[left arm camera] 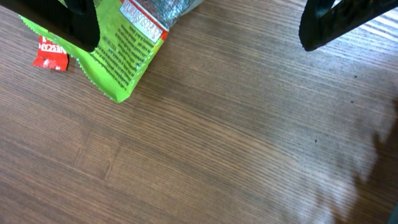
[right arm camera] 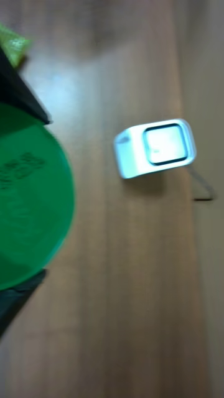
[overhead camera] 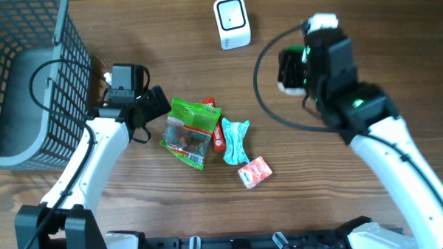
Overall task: Scan the item barcode
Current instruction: 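Grasp the jar lid with the right gripper and lift it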
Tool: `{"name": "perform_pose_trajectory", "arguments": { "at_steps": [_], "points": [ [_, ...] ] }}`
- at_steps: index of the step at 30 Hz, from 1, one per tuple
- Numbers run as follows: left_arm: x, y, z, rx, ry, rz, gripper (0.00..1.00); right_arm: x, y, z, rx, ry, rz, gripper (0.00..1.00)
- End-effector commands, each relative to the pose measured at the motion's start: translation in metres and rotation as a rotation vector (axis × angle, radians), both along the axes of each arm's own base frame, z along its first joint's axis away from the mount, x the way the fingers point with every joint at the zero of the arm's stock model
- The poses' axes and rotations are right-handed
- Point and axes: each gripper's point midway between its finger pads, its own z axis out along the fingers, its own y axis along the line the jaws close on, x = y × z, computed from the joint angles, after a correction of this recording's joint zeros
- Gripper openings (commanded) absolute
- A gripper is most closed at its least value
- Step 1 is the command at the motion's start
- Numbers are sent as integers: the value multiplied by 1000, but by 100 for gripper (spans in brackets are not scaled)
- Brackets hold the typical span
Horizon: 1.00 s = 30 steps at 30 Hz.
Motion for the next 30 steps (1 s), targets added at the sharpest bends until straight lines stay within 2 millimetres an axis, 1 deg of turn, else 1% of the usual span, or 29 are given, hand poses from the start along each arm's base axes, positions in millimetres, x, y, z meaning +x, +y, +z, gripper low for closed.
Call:
{"name": "perform_pose_trajectory", "arguments": {
  "at_steps": [1,3,4,7,10,12,14,16,17,19,21,22,23,25,26,27,29,30],
  "points": [
    [1,4,5,15,-17,6,100,-7,-13,-52,-35,-46,-38,45],
    [1,4,5,15,-17,6,100,-3,-12,-85,-16,-96,-44,41],
    [1,4,5,15,-17,6,100,-1,-11,-97,-6,-122,-43,39],
    [1,4,5,15,-17,6,100,6,-11,-123,-29,-136,-41,39],
    [1,4,5,15,-17,6,100,15,-7,-163,-50,-88,-40,39],
    [1,4,5,15,-17,6,100,20,-5,-175,-51,-88,-40,40],
    [1,4,5,15,-17,6,100,26,-4,-171,-38,-122,-45,40],
    [1,4,5,15,-17,6,100,27,-3,-168,-32,-134,-45,40],
    [1,4,5,15,-17,6,100,27,-3,-168,-34,-131,-45,46],
    [1,4,5,15,-17,6,100,26,-3,-169,-36,-127,-44,64],
    [1,4,5,15,-17,6,100,26,-3,-170,-36,-125,-44,77],
    [1,4,5,15,-17,6,100,25,-4,-171,-38,-120,-44,86],
    [1,4,5,15,-17,6,100,24,-4,-172,-41,-114,-44,93],
    [1,4,5,15,-17,6,100,21,-5,-169,-53,-105,-38,98],
    [1,4,5,15,-17,6,100,21,-4,-164,-79,-117,-10,99],
    [1,4,5,15,-17,6,100,22,-4,-152,-105,-143,13,99],
    [1,4,5,15,-17,6,100,23,-3,-112,-163,-195,58,99],
    [1,4,5,15,-17,6,100,22,-3,-82,-183,-208,72,99]
  ]
}}
